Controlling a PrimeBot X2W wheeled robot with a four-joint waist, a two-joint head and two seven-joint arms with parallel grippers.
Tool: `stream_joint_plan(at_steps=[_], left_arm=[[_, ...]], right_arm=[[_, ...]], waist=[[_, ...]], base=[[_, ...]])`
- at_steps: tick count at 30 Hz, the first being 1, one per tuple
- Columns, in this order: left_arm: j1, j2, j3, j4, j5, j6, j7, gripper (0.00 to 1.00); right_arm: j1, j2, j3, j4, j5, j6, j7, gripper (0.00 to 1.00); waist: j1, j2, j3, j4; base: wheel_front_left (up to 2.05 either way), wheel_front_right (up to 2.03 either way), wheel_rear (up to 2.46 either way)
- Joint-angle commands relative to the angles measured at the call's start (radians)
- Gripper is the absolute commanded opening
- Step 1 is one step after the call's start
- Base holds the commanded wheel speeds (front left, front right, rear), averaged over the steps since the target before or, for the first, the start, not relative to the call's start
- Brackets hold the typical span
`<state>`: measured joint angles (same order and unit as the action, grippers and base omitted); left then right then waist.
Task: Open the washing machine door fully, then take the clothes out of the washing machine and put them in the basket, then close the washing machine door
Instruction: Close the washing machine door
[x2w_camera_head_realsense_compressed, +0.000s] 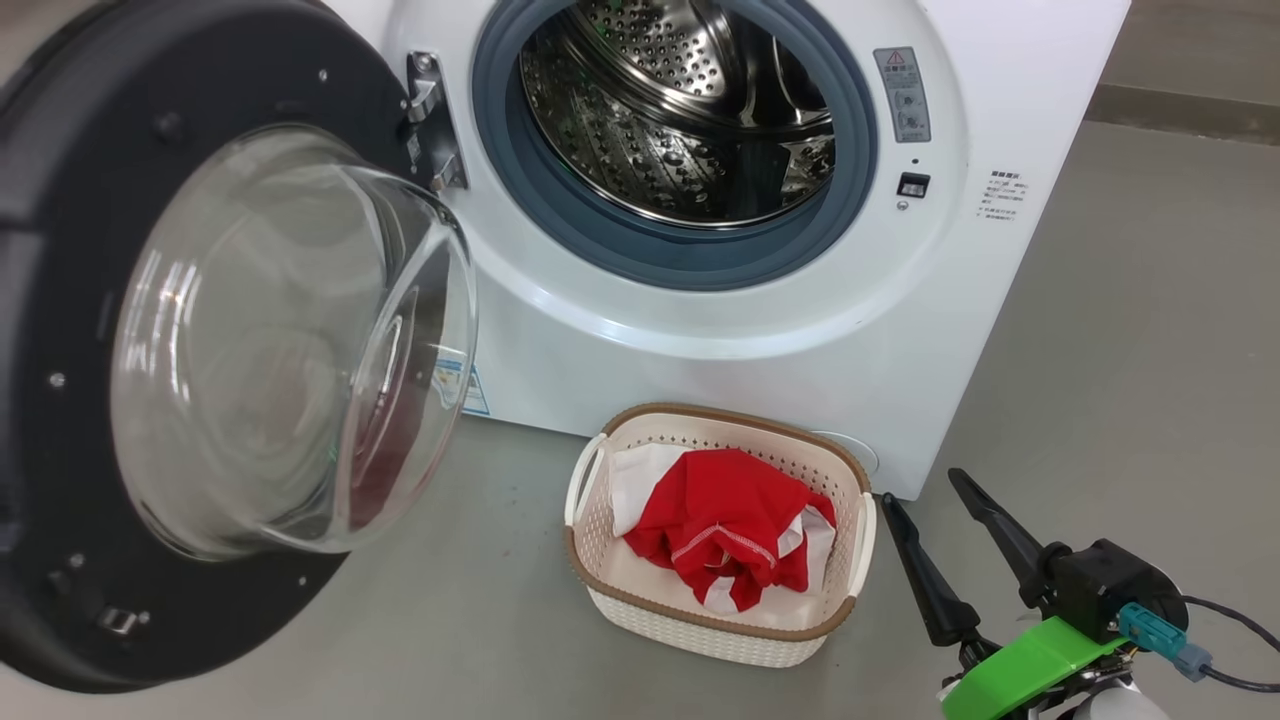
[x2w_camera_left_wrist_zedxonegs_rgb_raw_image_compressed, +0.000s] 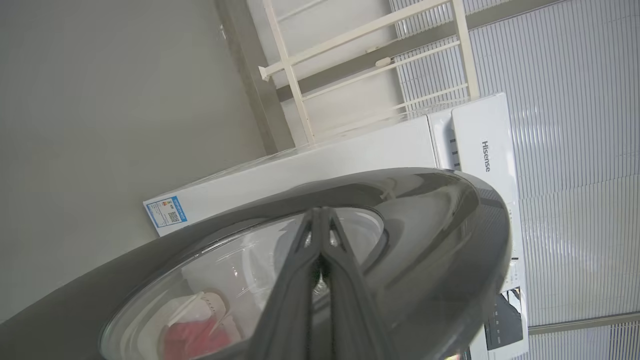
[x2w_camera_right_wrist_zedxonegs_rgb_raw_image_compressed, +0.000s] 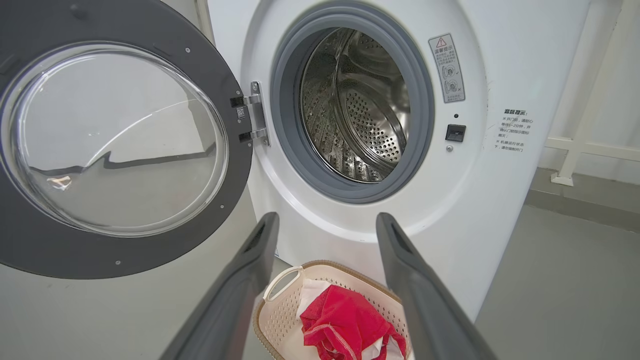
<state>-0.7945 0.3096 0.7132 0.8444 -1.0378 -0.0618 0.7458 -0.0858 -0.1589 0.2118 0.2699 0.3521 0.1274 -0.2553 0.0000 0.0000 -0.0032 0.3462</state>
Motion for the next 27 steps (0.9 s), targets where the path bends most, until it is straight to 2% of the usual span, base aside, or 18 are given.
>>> stream_joint_plan(at_steps=[1, 6, 16, 21, 27], left_arm=[[0.036, 0.003, 0.006, -0.07, -0.02, 0.002, 0.037, 0.0], [0.094, -0.055, 0.012, -0.196, -0.042, 0.026, 0.078, 0.0], [0.251, -0.209, 0.004, -0.579, -0.074, 0.135, 0.171, 0.0], [0.31, -0.246, -0.022, -0.726, -0.098, 0.182, 0.193, 0.0], [0.362, -0.258, -0.069, -0.829, -0.146, 0.218, 0.188, 0.0]], right_arm=[[-0.011, -0.006, 0.017, -0.019, 0.006, 0.003, -0.006, 1.0], [-0.011, -0.001, 0.02, -0.017, 0.002, 0.003, -0.006, 1.0], [-0.006, 0.005, 0.023, -0.015, 0.003, 0.003, -0.006, 1.0], [-0.011, 0.004, 0.022, -0.017, 0.004, 0.003, -0.006, 1.0], [-0.02, 0.005, 0.022, -0.016, 0.002, 0.003, -0.006, 1.0]], waist=[[0.0, 0.0, -0.003, -0.001], [0.0, 0.0, -0.006, -0.006], [0.0, 0.0, -0.006, -0.033], [0.0, 0.0, 0.005, -0.05], [0.0, 0.0, 0.024, -0.074]], base=[[0.0, 0.0, 0.0], [0.0, 0.0, 0.0], [0.0, 0.0, 0.0], [0.0, 0.0, 0.0], [0.0, 0.0, 0.0]])
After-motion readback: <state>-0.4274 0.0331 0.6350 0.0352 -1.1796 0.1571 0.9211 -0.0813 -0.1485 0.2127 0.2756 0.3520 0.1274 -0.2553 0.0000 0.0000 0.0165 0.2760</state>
